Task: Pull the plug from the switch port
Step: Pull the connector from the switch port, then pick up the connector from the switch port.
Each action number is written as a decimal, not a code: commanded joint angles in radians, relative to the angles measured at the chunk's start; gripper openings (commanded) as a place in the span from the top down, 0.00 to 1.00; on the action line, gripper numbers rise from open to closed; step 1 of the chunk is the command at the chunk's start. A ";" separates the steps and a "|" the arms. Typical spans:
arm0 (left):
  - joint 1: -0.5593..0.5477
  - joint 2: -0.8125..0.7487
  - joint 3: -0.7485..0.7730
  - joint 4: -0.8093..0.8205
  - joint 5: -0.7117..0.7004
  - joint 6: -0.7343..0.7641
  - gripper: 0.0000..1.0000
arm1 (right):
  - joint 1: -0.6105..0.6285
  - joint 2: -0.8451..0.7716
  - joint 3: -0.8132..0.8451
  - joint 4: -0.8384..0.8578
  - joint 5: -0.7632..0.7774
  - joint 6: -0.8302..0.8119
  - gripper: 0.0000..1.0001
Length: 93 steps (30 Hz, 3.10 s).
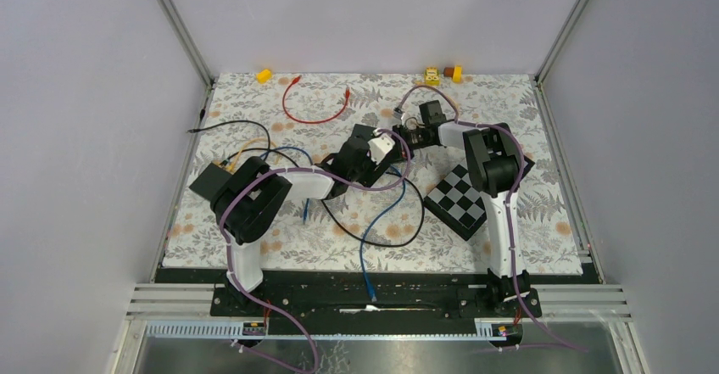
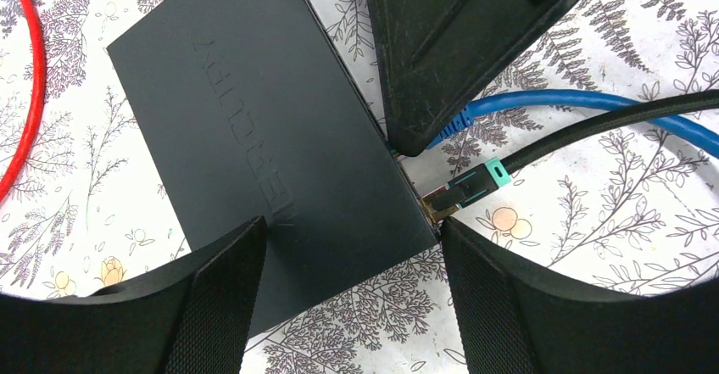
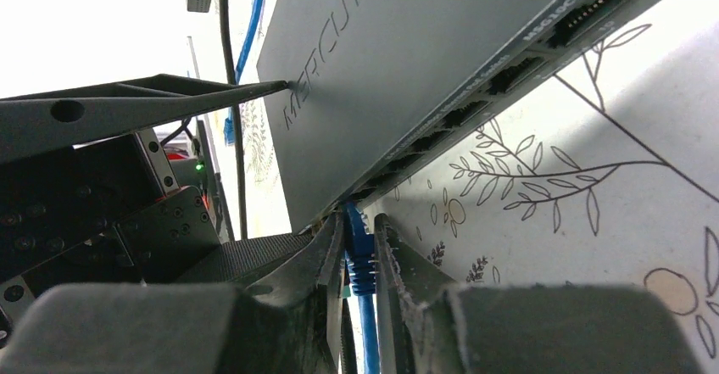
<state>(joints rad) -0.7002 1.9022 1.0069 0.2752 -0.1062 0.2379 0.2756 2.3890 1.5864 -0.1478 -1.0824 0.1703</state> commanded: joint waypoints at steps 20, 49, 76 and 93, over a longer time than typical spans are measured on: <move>0.011 0.063 -0.002 -0.099 -0.003 -0.115 0.26 | -0.021 -0.043 -0.032 -0.153 0.133 -0.107 1.00; 0.026 -0.077 -0.013 -0.103 0.088 -0.057 0.14 | -0.157 -0.481 0.336 -0.415 0.482 -0.204 1.00; 0.030 -0.090 -0.031 -0.072 0.102 -0.046 0.11 | -0.156 -0.510 0.558 -0.276 0.586 -0.194 1.00; 0.035 -0.331 -0.143 -0.060 0.373 0.117 0.04 | -0.153 -0.676 0.187 -0.175 0.549 -0.179 1.00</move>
<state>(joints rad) -0.6704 1.6577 0.8734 0.1802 0.1364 0.2813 0.1173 1.7939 1.8442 -0.3935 -0.4862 -0.0181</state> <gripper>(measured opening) 0.958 0.188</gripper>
